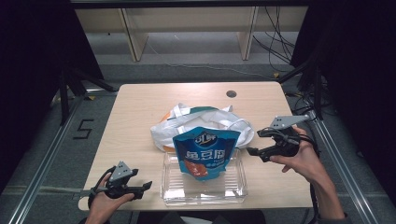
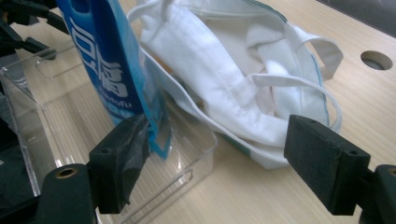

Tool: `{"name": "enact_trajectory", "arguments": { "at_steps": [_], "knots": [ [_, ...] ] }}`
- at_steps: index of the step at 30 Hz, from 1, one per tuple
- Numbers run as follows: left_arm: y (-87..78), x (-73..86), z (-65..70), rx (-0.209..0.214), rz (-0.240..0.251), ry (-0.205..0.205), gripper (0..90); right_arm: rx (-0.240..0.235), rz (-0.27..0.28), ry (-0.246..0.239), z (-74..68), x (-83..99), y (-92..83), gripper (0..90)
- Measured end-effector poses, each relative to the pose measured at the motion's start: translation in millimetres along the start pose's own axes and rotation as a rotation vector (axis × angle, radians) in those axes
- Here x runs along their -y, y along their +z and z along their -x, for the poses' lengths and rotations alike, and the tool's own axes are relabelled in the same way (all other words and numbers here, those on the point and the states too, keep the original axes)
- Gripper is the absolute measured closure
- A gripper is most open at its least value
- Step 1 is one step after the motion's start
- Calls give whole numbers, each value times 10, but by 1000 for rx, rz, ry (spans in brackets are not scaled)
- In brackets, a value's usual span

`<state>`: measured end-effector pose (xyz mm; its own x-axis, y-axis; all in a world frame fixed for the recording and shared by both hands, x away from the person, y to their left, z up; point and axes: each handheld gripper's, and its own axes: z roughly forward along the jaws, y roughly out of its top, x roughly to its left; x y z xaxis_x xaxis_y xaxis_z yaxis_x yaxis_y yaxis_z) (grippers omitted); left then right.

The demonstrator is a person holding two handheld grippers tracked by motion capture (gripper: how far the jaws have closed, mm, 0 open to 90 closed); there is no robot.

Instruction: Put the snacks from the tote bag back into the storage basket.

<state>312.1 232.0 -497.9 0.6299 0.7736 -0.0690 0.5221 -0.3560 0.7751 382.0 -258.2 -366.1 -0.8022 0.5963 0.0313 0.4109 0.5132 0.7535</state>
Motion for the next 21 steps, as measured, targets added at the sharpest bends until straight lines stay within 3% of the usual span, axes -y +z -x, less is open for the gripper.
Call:
{"name": "enact_trajectory", "arguments": {
  "at_steps": [1,3,6,7,8,11,16,19,21],
  "knots": [
    [13,-2,14,1,16,-22,249,11,11,-11,12,6,6,229],
    [9,-12,4,-2,6,5,249,1,0,-2,-13,23,7,224],
    [3,9,16,6,-2,-3,248,7,11,-2,-27,71,27,222],
    [10,15,26,4,16,-19,248,12,8,-3,-31,88,33,220],
    [0,16,15,-1,13,-8,248,11,9,-24,-18,105,42,219],
    [-16,11,-7,-6,18,0,248,7,9,12,-28,160,66,219],
    [-4,13,12,-6,28,-17,248,13,9,21,-17,263,74,223],
    [-27,7,-8,-8,9,5,245,35,31,28,-13,335,94,224],
    [-27,6,-11,-10,7,7,241,23,12,35,-27,382,108,223]
  ]
}}
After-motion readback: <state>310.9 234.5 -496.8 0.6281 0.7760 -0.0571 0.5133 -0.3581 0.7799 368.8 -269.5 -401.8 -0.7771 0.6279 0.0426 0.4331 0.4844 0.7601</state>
